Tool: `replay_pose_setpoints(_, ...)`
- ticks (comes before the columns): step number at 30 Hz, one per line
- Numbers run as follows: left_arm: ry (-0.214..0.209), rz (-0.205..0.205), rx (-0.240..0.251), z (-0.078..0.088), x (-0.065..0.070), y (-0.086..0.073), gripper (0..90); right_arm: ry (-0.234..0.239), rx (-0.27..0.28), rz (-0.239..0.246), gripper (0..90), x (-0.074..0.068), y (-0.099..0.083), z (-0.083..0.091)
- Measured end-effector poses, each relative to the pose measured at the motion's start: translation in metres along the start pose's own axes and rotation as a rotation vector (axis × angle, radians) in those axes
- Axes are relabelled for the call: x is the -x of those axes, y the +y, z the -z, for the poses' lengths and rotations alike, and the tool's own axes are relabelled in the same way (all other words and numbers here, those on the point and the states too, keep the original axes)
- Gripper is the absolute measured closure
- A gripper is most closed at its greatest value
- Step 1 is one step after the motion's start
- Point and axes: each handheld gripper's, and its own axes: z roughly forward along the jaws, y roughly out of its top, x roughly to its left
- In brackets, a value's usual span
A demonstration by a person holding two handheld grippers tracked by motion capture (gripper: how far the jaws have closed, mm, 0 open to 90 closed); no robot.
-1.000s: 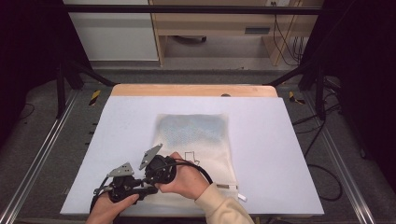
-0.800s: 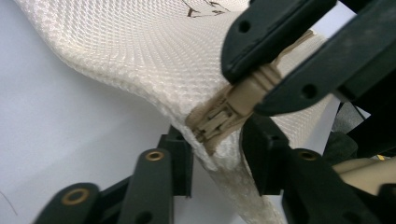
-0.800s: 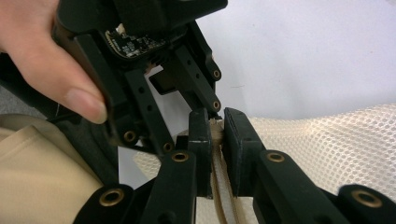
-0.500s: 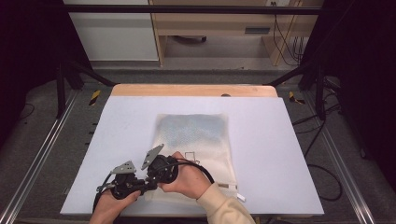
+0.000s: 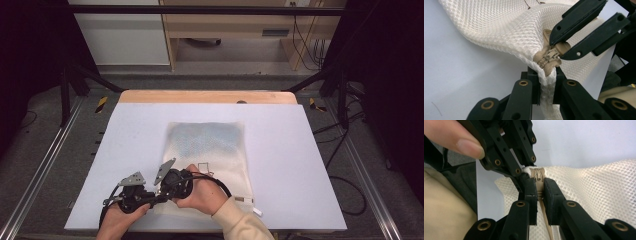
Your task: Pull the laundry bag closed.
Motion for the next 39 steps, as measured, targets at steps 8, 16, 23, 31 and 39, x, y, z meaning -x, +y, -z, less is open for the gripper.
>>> replay_pose_setpoints(8, -0.004, -0.004, 0.003, 0.001, 0.001, 0.001, 82.7, -0.010, -0.045, -0.008, 82.4, 0.003, -0.009, 0.003)
replay_pose_setpoints(16, -0.001, -0.012, -0.003, 0.000, 0.002, 0.000, 82.6, -0.015, -0.063, -0.048, 82.3, 0.009, -0.022, 0.003)
replay_pose_setpoints(23, 0.002, -0.017, -0.009, -0.001, 0.003, 0.000, 82.6, -0.021, -0.074, -0.055, 82.3, 0.012, -0.027, 0.003)
replay_pose_setpoints(31, -0.004, -0.024, -0.012, -0.004, 0.007, 0.000, 82.7, -0.031, -0.079, -0.068, 82.3, 0.014, -0.030, 0.007)
replay_pose_setpoints(39, 0.000, -0.042, -0.018, -0.014, 0.011, 0.003, 82.6, -0.037, -0.088, -0.081, 82.3, 0.016, -0.039, 0.011)
